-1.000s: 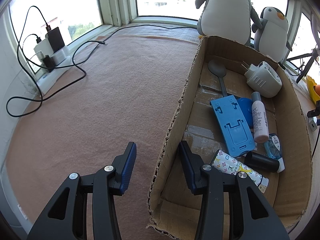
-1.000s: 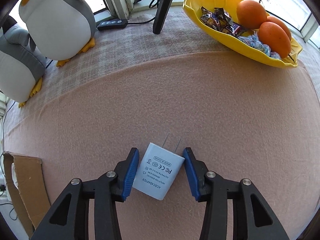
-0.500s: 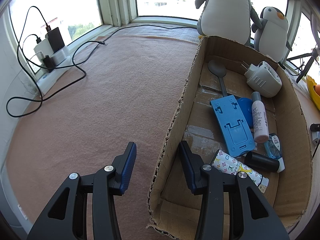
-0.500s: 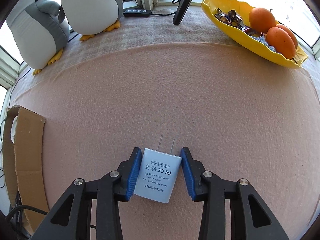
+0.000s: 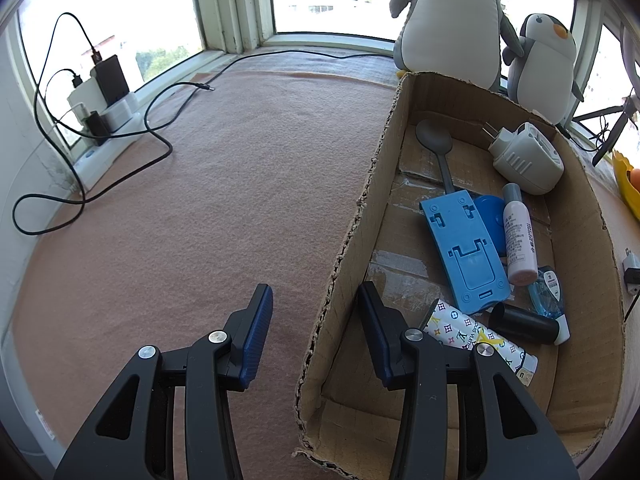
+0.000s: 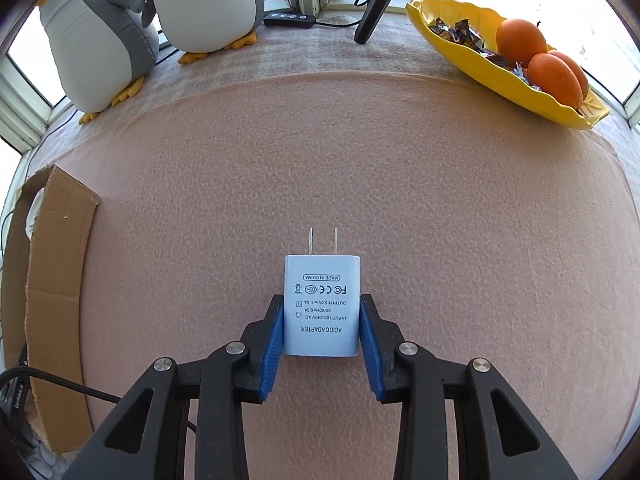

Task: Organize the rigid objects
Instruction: 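Lift the white charger with the right gripper and carry it over the box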

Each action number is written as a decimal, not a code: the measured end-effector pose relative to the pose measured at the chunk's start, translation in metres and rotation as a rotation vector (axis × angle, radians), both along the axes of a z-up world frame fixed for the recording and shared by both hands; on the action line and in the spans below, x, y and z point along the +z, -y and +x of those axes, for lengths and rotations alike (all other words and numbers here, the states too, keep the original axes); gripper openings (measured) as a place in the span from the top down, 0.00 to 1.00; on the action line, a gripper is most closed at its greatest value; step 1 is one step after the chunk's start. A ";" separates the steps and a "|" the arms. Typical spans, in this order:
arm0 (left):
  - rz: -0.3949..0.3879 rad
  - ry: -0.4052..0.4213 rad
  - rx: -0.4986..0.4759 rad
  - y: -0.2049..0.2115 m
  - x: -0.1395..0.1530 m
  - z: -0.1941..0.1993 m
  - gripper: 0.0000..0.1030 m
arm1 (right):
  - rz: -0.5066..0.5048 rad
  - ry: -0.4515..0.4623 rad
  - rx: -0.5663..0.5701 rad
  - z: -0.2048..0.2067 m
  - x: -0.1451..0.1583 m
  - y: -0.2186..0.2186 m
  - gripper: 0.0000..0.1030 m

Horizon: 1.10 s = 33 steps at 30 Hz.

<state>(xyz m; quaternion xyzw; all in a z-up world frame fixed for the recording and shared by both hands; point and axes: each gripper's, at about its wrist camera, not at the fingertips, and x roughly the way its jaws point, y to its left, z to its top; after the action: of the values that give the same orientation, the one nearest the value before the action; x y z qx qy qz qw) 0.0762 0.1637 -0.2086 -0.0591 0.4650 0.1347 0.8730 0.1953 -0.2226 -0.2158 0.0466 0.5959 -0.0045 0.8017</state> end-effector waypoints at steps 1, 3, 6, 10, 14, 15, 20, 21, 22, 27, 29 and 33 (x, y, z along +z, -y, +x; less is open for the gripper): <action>0.000 -0.001 0.000 0.000 0.000 0.000 0.58 | -0.001 0.001 0.003 -0.001 0.000 0.000 0.69; 0.001 -0.001 -0.001 0.000 0.000 0.000 0.58 | 0.007 0.007 0.009 -0.003 0.002 -0.002 0.69; 0.000 0.000 0.000 0.001 0.000 0.000 0.58 | 0.014 0.031 0.025 -0.007 0.009 -0.009 0.69; 0.001 0.000 -0.001 0.000 0.000 0.000 0.58 | 0.006 0.080 0.082 -0.012 0.025 -0.028 0.69; 0.001 -0.001 -0.001 0.000 0.000 0.000 0.58 | 0.015 0.136 0.140 -0.018 0.045 -0.053 0.69; 0.001 -0.001 -0.002 0.000 0.000 0.000 0.58 | 0.018 0.149 0.157 -0.020 0.050 -0.059 0.69; 0.001 -0.001 -0.001 0.000 0.000 0.000 0.58 | 0.040 0.205 0.261 -0.033 0.074 -0.096 0.69; 0.001 0.000 -0.001 0.000 0.000 0.000 0.58 | 0.050 0.215 0.284 -0.036 0.079 -0.103 0.69; 0.001 0.000 -0.001 0.000 0.000 0.000 0.58 | 0.058 0.223 0.309 -0.040 0.083 -0.112 0.69; 0.001 -0.001 -0.002 0.000 0.000 0.000 0.58 | 0.112 0.234 0.441 -0.060 0.094 -0.156 0.69; 0.001 -0.001 -0.001 0.000 0.000 0.000 0.58 | 0.124 0.230 0.496 -0.069 0.094 -0.174 0.69; 0.001 -0.002 -0.001 0.000 0.000 0.000 0.58 | 0.138 0.217 0.575 -0.083 0.088 -0.204 0.69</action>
<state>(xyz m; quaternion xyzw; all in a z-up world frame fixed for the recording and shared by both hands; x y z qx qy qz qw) 0.0762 0.1639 -0.2086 -0.0581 0.4660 0.1344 0.8726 0.1120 -0.0185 -0.1278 -0.0694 0.4945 0.2680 0.8239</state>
